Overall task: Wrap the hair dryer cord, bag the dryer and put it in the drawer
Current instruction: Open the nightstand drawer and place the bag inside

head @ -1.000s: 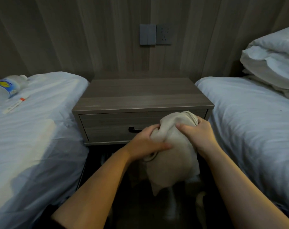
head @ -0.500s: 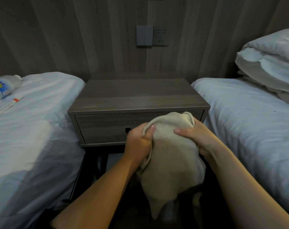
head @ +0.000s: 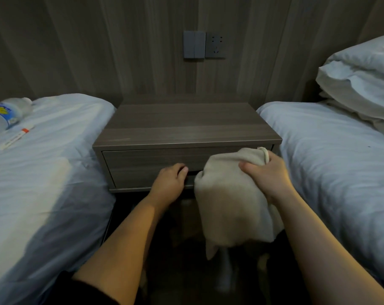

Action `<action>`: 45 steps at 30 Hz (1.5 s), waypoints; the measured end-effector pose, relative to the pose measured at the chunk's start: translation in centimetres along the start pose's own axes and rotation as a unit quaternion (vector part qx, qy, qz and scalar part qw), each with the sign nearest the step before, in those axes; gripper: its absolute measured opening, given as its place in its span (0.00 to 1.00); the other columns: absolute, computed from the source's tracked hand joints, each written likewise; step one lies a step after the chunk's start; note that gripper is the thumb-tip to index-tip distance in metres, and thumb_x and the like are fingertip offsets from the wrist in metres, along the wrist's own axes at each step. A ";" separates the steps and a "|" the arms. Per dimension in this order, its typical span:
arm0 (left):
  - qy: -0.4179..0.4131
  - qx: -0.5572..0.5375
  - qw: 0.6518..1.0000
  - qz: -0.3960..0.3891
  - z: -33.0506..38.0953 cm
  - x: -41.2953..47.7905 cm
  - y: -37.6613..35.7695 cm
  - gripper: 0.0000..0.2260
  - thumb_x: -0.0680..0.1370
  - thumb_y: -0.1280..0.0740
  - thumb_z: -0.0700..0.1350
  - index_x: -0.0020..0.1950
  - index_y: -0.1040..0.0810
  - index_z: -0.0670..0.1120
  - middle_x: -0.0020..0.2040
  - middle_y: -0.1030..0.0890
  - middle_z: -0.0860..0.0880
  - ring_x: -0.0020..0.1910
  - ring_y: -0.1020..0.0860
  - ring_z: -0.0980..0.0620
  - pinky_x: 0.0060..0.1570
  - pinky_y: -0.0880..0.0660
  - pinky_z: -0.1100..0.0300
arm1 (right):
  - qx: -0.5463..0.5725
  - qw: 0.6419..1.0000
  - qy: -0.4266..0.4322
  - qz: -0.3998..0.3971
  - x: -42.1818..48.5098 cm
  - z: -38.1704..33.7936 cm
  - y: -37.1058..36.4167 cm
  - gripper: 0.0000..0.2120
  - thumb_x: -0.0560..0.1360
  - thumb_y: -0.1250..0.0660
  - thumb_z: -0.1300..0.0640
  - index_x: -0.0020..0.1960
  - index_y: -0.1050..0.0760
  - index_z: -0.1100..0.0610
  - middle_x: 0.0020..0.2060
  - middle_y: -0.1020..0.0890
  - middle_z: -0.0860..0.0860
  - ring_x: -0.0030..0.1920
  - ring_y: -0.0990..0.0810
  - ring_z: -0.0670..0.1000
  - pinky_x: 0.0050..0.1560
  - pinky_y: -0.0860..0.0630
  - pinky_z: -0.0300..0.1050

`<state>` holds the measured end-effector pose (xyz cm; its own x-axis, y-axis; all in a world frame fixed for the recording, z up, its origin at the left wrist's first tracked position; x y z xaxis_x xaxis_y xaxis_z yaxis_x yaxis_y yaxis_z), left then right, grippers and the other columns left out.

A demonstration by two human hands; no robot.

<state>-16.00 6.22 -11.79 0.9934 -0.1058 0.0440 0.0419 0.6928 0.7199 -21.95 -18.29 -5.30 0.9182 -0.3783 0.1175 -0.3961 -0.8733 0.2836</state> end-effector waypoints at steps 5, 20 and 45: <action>-0.019 0.117 0.993 0.002 -0.1 0.7 0.3 0.19 0.81 0.47 0.52 0.66 0.29 0.44 0.60 0.24 0.40 0.65 0.32 0.44 0.64 0.33 0.52 | -0.024 0.998 -0.001 0.053 0.6 0.2 1.8 0.19 0.67 0.27 0.57 0.56 0.24 0.57 0.44 0.22 0.48 0.44 0.24 0.47 0.44 0.32 0.39; -0.168 0.207 0.947 0.180 5.6 -2.1 5.8 0.15 0.79 0.41 0.46 0.63 0.25 0.44 0.59 0.21 0.45 0.59 0.26 0.45 0.58 0.30 0.51 | 0.064 0.998 -0.021 -0.014 0.2 -0.5 1.9 0.15 0.65 0.26 0.56 0.52 0.22 0.52 0.45 0.17 0.47 0.46 0.19 0.46 0.47 0.22 0.44; 0.162 -0.337 0.901 -0.221 2.7 -6.4 1.2 0.18 0.76 0.43 0.64 0.44 0.24 0.52 0.39 0.21 0.50 0.38 0.23 0.54 0.36 0.28 0.63 | 0.329 0.885 -0.327 -0.042 -2.2 4.4 -3.7 0.04 0.75 0.34 0.56 0.48 0.24 0.55 0.34 0.23 0.54 0.33 0.27 0.52 0.50 0.25 0.47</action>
<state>-22.59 5.73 -9.33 0.8382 -0.3391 -0.4271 0.3875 0.9214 0.0291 -22.52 -15.61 -10.80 0.8304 -0.2123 -0.5152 -0.4411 -0.8153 -0.3751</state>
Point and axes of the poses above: each hand's wrist, its own x-axis towards the middle knuckle, its own y-axis out of the back of the hand, z = x × y, the point moved 10 cm from there along x, towards the middle knuckle
